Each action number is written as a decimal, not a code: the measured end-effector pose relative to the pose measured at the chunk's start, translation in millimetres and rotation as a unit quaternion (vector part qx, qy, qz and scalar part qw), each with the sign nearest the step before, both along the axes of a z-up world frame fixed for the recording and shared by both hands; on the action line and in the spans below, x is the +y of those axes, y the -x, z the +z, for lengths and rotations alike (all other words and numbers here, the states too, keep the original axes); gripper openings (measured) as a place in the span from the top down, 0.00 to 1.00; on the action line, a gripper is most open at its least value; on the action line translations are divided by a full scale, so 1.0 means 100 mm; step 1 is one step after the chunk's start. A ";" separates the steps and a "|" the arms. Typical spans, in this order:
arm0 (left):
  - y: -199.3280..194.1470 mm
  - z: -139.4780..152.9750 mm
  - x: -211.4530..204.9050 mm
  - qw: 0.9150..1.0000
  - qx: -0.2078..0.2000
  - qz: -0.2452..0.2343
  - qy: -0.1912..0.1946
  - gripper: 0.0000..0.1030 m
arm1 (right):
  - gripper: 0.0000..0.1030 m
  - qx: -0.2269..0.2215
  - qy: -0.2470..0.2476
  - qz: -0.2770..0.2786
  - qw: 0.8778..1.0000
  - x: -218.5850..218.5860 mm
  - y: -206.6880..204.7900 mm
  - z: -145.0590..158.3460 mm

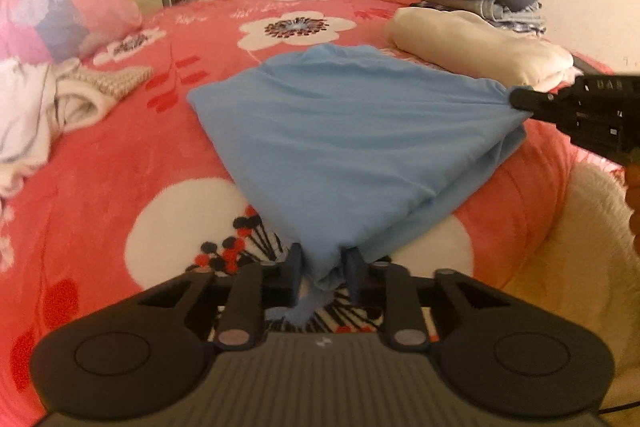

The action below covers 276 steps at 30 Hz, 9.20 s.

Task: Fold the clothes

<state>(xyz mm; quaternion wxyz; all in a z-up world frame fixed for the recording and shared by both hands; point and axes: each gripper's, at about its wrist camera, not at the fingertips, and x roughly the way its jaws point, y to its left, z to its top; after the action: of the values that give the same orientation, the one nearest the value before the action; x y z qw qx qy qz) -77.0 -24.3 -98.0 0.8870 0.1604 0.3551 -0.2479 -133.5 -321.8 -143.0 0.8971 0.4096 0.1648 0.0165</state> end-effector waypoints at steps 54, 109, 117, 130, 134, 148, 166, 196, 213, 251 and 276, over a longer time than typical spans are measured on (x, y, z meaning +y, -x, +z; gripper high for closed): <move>-0.25 -0.25 0.43 0.988 0.045 0.000 0.150 0.66 | 0.82 0.108 0.297 0.207 0.926 0.38 -2.43 0.56; -0.13 -0.06 0.55 0.984 0.032 0.032 0.172 0.61 | 0.96 0.064 0.362 0.234 0.900 0.11 -0.80 0.79; 0.06 -0.15 0.49 0.990 0.053 0.032 0.127 0.61 | 1.00 0.128 0.275 0.244 0.921 -0.05 -0.37 0.37; -0.64 0.21 0.26 0.986 0.037 0.014 0.160 0.61 | 0.95 0.019 0.273 0.248 0.929 0.42 -0.81 0.67; -0.94 -0.17 0.29 0.983 0.084 0.047 0.155 0.63 | 0.97 0.074 0.281 0.266 0.919 0.39 -0.91 0.30; -2.13 -0.15 0.05 0.984 0.085 0.067 0.139 0.63 | 0.95 0.052 0.271 0.273 0.922 0.31 -1.63 0.49; -2.64 -0.11 0.15 0.983 0.053 0.133 0.114 0.58 | 1.00 0.132 0.276 0.194 0.932 0.11 -2.68 0.30; -0.14 -0.07 0.51 0.990 0.081 0.078 0.088 0.45 | 0.57 0.129 0.409 0.202 0.881 0.38 -0.24 0.38; -0.52 0.32 -0.15 0.989 0.026 0.143 0.018 0.44 | 0.67 0.041 0.285 0.178 0.941 0.39 -0.31 0.77; -0.37 0.04 -0.67 0.986 0.004 0.142 -0.089 0.44 | 0.90 0.093 0.282 0.110 0.949 0.16 -0.06 0.46; -0.24 -0.05 -0.42 0.989 -0.003 0.140 -0.043 0.36 | 0.90 0.077 0.306 0.105 0.943 0.28 -0.07 0.10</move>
<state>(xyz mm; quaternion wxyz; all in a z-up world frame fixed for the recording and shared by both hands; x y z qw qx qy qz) -53.2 -66.3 -102.6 0.9064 0.1474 0.3817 -0.1050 -127.0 -294.0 -132.9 0.9570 0.0961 0.2722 0.0278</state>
